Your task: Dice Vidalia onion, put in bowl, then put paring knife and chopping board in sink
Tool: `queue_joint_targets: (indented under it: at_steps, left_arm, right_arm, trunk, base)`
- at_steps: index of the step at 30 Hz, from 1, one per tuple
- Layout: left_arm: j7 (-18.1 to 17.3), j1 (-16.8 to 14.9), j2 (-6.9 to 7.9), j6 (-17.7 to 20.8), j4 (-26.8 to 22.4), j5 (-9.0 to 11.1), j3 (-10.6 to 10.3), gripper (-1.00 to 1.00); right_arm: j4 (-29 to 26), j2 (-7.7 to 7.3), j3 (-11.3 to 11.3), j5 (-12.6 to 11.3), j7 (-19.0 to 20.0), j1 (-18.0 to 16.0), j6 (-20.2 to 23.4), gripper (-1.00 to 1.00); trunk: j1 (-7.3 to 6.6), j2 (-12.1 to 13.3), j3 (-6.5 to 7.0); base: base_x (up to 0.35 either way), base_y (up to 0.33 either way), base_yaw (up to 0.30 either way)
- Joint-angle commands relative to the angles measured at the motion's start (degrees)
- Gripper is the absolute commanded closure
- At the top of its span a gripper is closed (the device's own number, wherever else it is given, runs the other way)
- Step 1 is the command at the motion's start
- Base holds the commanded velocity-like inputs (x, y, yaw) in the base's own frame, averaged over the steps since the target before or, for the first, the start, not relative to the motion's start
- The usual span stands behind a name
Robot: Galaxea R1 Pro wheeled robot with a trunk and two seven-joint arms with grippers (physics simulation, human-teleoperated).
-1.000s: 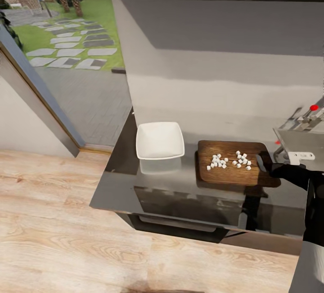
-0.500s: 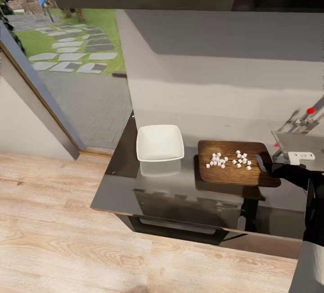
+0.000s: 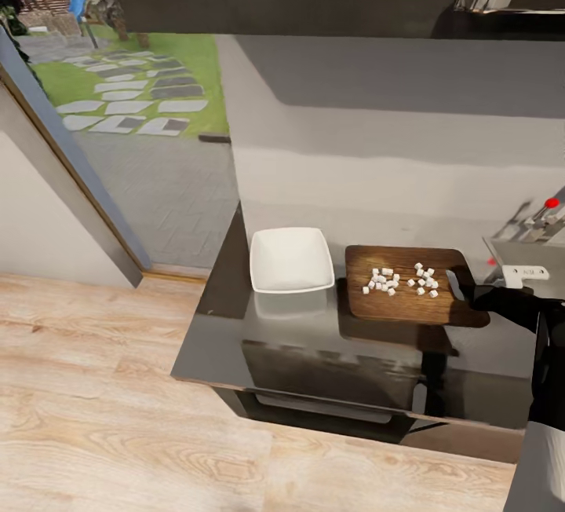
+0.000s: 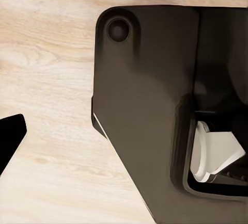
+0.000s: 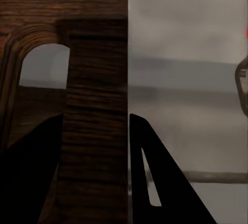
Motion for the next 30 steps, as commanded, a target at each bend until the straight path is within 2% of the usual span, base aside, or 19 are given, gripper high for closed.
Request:
queue_joint_targets:
  at_steps: [1,9,20,30]
  left_arm:
    - [0.5,0.0,0.09,-0.2,-0.1,0.5,-0.5,-1.00]
    - [0.5,0.0,0.09,-0.2,-0.1,0.5,-0.5,-1.00]
    - [0.5,0.0,0.09,-0.2,-0.1,0.5,-0.5,-1.00]
    - [0.5,0.0,0.09,-0.2,-0.1,0.5,-0.5,-1.00]
  right_arm:
    - [-0.1,0.00,0.0,0.6,0.6,-0.1,0.2,1.00]
    - [-0.1,0.00,0.0,0.5,0.6,-0.1,0.1,1.00]
    - [-0.1,0.00,0.0,0.6,0.6,-0.1,0.2,1.00]
    - [-0.1,0.00,0.0,0.6,0.6,-0.1,0.2,1.00]
  trunk:
    - [0.04,-0.1,0.01]
    - [0.04,-0.1,0.72]
    - [0.04,-0.1,1.70]
    - [0.04,-0.1,2.59]
  base:
    - [0.012,0.015,0.000]
    - [0.006,0.011,0.000]
    - [0.105,0.179,0.000]
    - [0.027,0.031,0.000]
